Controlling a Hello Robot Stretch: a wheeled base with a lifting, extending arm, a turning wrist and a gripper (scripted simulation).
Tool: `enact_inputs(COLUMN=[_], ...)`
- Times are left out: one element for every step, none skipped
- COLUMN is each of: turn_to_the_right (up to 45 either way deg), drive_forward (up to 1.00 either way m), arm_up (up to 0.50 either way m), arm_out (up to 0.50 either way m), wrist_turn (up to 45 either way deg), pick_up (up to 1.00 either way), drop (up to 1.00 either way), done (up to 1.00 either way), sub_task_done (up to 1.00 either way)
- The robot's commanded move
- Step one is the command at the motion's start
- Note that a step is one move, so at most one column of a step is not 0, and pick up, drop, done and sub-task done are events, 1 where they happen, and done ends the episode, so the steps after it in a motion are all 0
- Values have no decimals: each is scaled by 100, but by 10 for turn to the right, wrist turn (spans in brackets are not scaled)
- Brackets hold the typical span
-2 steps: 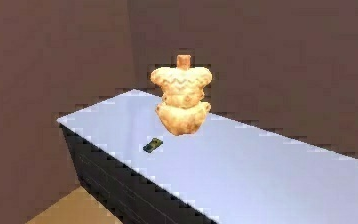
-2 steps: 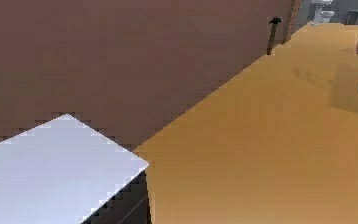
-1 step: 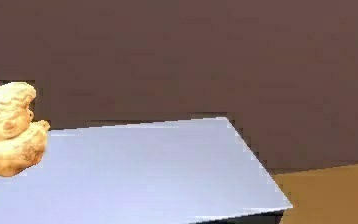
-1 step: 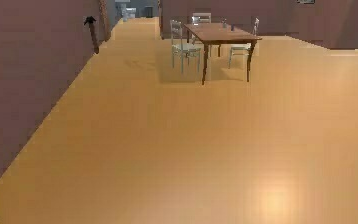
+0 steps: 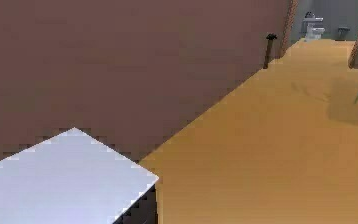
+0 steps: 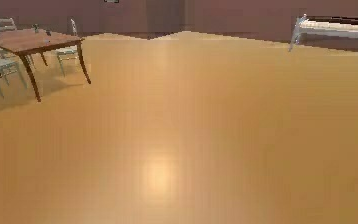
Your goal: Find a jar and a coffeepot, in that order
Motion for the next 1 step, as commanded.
enact_inputs(turn_to_the_right=[360], drive_forward=[0], arm_up=[0], arm_out=[0], wrist_turn=[0], pick_up=[0], drop=[0], done=[0], sub_task_done=[0])
